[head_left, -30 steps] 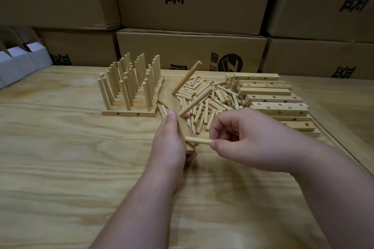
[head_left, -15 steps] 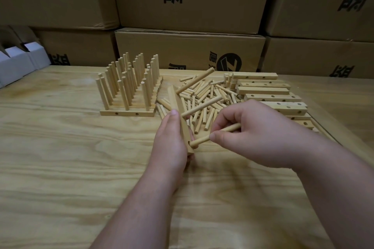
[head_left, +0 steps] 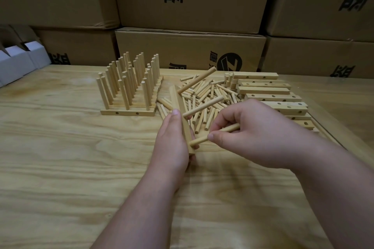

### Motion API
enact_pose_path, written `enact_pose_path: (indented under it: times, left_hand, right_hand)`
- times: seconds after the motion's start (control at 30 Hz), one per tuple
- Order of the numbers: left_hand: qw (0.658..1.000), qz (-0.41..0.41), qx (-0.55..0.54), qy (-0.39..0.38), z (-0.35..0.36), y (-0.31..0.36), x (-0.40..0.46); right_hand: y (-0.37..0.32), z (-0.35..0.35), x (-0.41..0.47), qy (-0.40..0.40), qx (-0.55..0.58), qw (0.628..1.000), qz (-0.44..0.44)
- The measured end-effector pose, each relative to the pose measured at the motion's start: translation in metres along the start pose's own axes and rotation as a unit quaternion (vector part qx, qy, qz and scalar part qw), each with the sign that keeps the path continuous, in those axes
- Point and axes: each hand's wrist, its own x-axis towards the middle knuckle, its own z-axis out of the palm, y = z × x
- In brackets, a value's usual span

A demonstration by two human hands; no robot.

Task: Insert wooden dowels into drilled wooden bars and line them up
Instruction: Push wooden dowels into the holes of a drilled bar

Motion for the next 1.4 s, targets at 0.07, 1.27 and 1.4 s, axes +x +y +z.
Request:
enact_pose_path:
  times: [0.07,1.27,1.4]
  left_hand:
    - [1.0,-0.001,0.002,0.005,0.0,-0.001,0.0]
    - [0.998,-0.006,-0.026,0.059,0.001,-0.002,-0.001]
    - [0.999,-0.021,-0.005,0.025,0.0,-0.001,-0.001]
  right_hand:
    - [0.0,0.0,0.0,0.007,-0.004,1.0,-0.001]
    - [-0.016,0.016,-0.004,0.031,-0.119,0.992,-0.025]
    - [-0.018,0.013,-0.006,0.022,-0.14,0.989,-0.036]
